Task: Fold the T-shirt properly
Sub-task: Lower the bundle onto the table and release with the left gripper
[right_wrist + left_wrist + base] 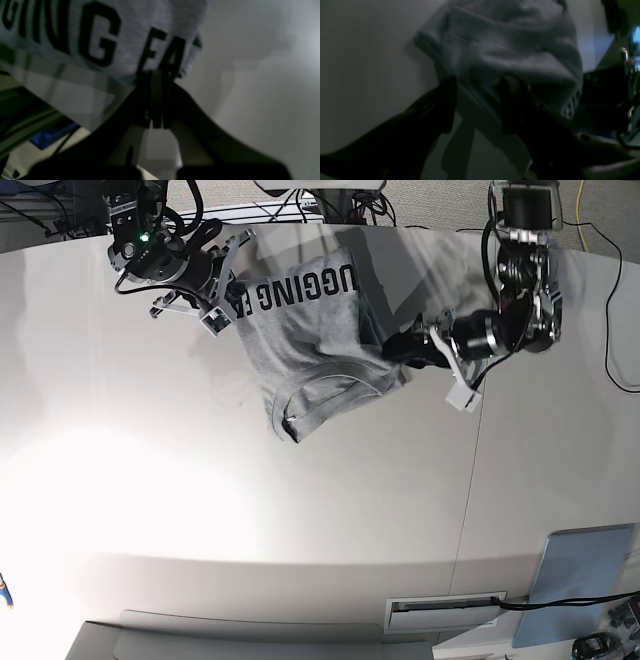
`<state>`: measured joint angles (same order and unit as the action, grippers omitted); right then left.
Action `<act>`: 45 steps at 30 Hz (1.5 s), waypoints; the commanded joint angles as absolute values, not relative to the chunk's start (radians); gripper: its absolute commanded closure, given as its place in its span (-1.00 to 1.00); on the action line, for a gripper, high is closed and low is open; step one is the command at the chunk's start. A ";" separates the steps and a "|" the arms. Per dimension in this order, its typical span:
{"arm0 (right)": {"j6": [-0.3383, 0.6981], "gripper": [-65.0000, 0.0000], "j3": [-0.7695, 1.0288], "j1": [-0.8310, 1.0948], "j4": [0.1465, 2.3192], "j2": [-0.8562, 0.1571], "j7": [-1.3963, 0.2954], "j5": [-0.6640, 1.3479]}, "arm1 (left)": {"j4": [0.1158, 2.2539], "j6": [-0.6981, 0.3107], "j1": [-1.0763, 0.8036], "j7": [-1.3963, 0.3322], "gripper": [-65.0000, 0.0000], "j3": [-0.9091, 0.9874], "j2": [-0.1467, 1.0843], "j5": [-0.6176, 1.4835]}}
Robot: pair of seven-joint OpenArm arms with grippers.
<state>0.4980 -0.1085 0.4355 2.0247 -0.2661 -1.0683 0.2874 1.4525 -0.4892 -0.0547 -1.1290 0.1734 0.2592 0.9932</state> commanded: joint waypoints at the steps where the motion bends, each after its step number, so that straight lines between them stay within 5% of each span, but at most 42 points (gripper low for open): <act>1: 0.501 1.00 -0.105 0.435 2.044 -0.272 -1.050 0.293 | 1.433 -0.492 -0.031 -1.135 0.10 0.177 0.266 1.058; 11: 0.501 1.00 -0.105 0.434 2.044 -0.271 -1.042 0.270 | 1.273 -0.522 0.122 -1.148 0.11 0.177 0.254 1.116; 25: 0.501 1.00 -0.105 0.435 2.044 -0.272 -1.042 0.261 | 1.272 -0.481 0.163 -1.084 0.11 0.177 0.249 0.940; 32: 0.501 1.00 -0.105 0.434 2.044 -0.271 -1.042 0.261 | 1.272 -0.619 0.155 -1.082 0.11 0.154 0.228 0.925; 35: 0.501 1.00 -0.105 0.435 2.044 -0.272 -1.041 0.261 | 1.272 -0.698 0.150 -1.031 0.11 0.093 0.216 0.841; 41: 0.501 1.00 -0.105 0.435 2.044 -0.272 -1.047 0.260 | 1.272 -0.624 0.150 -0.820 0.11 -0.028 0.216 0.555; 45: 0.501 1.00 -0.105 0.435 2.044 -0.272 -1.047 0.260 | 1.272 -0.622 0.150 -0.805 0.31 -0.039 0.218 0.484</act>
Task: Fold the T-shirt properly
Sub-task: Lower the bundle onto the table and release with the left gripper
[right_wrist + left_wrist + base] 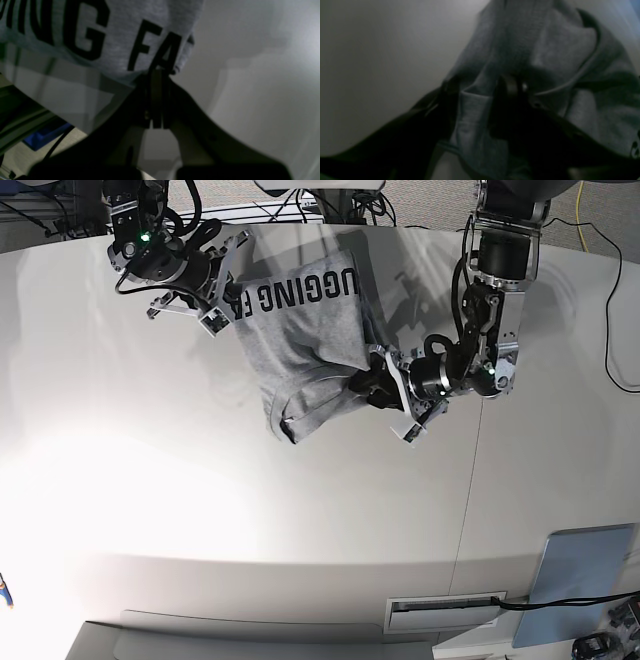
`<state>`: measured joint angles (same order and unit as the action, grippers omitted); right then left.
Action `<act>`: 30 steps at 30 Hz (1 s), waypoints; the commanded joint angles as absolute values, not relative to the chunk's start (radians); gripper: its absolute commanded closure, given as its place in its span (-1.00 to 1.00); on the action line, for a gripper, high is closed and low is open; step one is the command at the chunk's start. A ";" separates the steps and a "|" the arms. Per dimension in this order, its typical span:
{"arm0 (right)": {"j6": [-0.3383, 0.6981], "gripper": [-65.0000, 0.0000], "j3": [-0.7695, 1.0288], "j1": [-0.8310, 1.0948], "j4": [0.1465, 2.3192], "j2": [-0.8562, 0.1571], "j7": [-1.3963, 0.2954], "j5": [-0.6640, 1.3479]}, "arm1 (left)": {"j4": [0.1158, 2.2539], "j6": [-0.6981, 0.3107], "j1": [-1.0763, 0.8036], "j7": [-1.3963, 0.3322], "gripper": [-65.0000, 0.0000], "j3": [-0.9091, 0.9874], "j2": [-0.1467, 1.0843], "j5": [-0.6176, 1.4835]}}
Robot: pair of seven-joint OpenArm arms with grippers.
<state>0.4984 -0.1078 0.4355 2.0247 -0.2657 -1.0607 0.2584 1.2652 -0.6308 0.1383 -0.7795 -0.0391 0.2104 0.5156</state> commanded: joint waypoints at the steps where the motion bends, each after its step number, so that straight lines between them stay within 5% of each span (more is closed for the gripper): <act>1: 0.501 1.00 -0.105 0.435 2.044 -0.272 -1.047 0.260 | 1.272 -0.633 0.150 -0.810 0.43 -0.039 0.219 0.473; 5: 0.501 1.00 -0.105 0.435 2.044 -0.272 -1.045 0.260 | 1.274 -0.648 0.150 -0.831 1.00 -0.023 0.219 0.480; 16: 0.501 1.00 -0.105 0.435 2.044 -0.272 -1.046 0.260 | 1.421 -0.656 0.155 -0.897 1.00 0.153 0.219 0.675; 30: 0.501 1.00 -0.105 0.435 2.044 -0.272 -1.046 0.260 | 1.430 -0.579 0.158 -0.717 1.00 0.153 0.218 0.471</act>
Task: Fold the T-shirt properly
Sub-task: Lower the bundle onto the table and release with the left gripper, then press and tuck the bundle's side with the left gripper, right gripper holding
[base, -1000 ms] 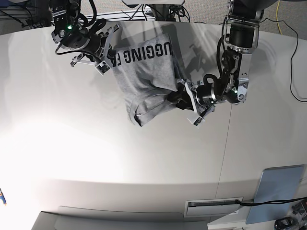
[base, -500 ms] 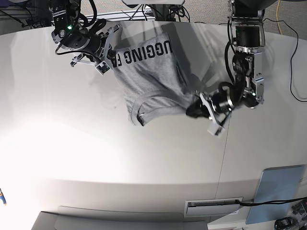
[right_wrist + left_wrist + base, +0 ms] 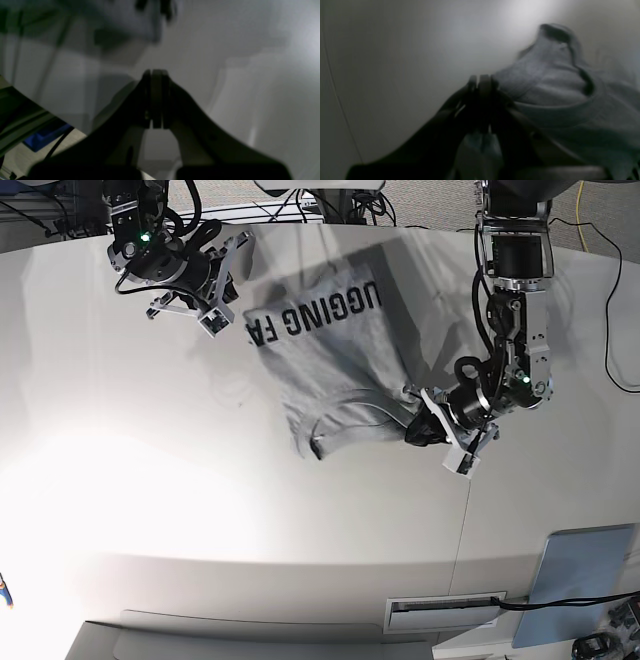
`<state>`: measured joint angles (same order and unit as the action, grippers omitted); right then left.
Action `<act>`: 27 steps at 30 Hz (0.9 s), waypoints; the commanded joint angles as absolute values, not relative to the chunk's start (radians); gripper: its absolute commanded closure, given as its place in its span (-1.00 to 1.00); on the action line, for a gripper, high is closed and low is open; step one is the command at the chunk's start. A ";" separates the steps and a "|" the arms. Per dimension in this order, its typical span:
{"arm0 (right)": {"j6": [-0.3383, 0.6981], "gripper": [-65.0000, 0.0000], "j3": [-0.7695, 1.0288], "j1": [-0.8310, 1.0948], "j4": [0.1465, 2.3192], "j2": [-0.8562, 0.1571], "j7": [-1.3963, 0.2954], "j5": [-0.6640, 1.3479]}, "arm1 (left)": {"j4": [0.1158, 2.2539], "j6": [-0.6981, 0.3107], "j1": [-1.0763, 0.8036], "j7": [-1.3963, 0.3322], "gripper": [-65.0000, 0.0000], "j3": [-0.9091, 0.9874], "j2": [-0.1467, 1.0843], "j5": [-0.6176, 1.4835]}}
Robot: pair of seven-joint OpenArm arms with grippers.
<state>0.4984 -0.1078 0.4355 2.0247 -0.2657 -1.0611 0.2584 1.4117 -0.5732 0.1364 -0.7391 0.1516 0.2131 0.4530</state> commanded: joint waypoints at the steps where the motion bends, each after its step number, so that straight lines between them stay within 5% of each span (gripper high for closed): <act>1: 0.501 1.00 -0.105 0.435 2.044 -0.272 -1.046 0.260 | 1.430 -0.584 0.158 -0.717 1.00 0.153 0.219 0.471; 5: 0.501 1.00 -0.105 0.435 2.044 -0.272 -1.041 0.261 | 1.430 -0.584 0.159 -0.717 0.93 0.153 0.219 0.471; 9: 0.501 1.00 -0.105 0.434 2.044 -0.272 -1.014 0.261 | 1.430 -0.582 0.165 -0.717 0.14 0.153 0.219 0.476; 11: 0.501 1.00 -0.105 0.430 2.044 -0.272 -1.002 0.261 | 1.430 -0.565 0.173 -0.717 0.00 0.153 0.220 0.485; 14: 0.488 1.00 -0.103 0.419 2.044 -0.272 -0.974 0.260 | 1.436 -0.566 0.183 -0.738 0.07 0.154 0.223 0.487; 22: 0.361 1.00 -0.104 0.308 2.003 -0.271 -0.897 0.164 | 1.483 -0.504 0.141 -0.823 0.77 0.154 0.305 0.487; 27: 0.362 1.00 -0.104 0.229 1.899 -0.255 -0.897 0.181 | 1.482 -0.458 0.043 -0.809 0.86 0.153 0.325 0.501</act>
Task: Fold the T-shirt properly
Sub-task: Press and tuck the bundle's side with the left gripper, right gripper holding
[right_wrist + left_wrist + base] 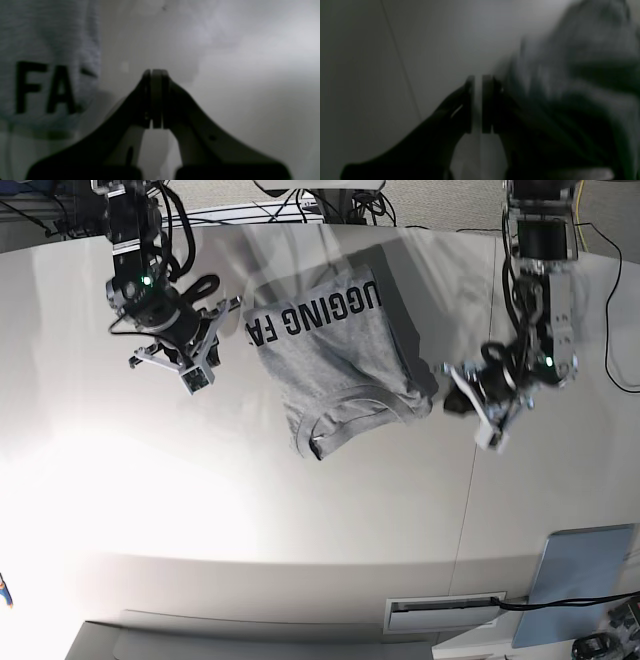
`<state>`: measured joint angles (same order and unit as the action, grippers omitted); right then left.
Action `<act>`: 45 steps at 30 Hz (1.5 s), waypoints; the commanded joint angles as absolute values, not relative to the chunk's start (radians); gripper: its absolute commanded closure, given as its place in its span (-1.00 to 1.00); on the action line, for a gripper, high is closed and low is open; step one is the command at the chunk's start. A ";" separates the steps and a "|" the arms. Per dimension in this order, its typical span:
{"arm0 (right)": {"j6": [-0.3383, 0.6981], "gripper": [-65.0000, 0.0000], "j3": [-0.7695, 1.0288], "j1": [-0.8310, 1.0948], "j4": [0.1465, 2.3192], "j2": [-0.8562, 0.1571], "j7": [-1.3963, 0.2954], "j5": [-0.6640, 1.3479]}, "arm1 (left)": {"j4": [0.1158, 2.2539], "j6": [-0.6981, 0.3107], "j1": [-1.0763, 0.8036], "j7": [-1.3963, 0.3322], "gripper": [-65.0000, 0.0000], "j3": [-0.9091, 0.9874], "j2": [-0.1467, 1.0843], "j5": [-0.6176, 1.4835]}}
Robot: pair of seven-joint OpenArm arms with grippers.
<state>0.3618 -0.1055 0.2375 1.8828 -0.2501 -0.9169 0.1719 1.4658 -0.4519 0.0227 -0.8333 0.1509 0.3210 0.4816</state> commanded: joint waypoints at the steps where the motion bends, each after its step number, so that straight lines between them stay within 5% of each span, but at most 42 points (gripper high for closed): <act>1: 0.362 1.00 -0.104 0.222 1.885 -0.249 -0.898 0.195 | 1.481 -0.469 0.025 -0.793 0.86 0.153 0.321 0.499; 15: 0.415 1.00 -0.337 0.240 1.872 -0.238 -0.958 0.271 | 1.327 -0.492 0.122 -0.603 0.94 0.152 0.204 0.373; 20: 0.340 1.00 -0.433 0.244 1.874 -0.239 -0.950 0.208 | 1.310 -0.490 0.175 -0.612 0.94 0.153 0.207 0.361; 28: 0.310 1.00 -0.374 0.249 1.935 -0.264 -0.949 0.145 | 1.486 -0.405 0.159 -0.849 0.94 0.155 0.286 0.517; 32: 0.310 1.00 -0.323 0.250 1.935 -0.263 -0.952 0.145 | 1.637 -0.455 0.070 -0.892 0.94 0.155 0.293 0.630; 39: 0.310 1.00 -0.280 0.253 1.935 -0.263 -0.976 0.145 | 1.662 -0.494 -0.076 -0.791 0.94 0.155 0.274 0.604; 45: 0.310 1.00 -0.280 0.253 1.936 -0.263 -0.992 0.145 | 1.621 -0.411 -0.103 -0.725 0.94 0.155 0.274 0.434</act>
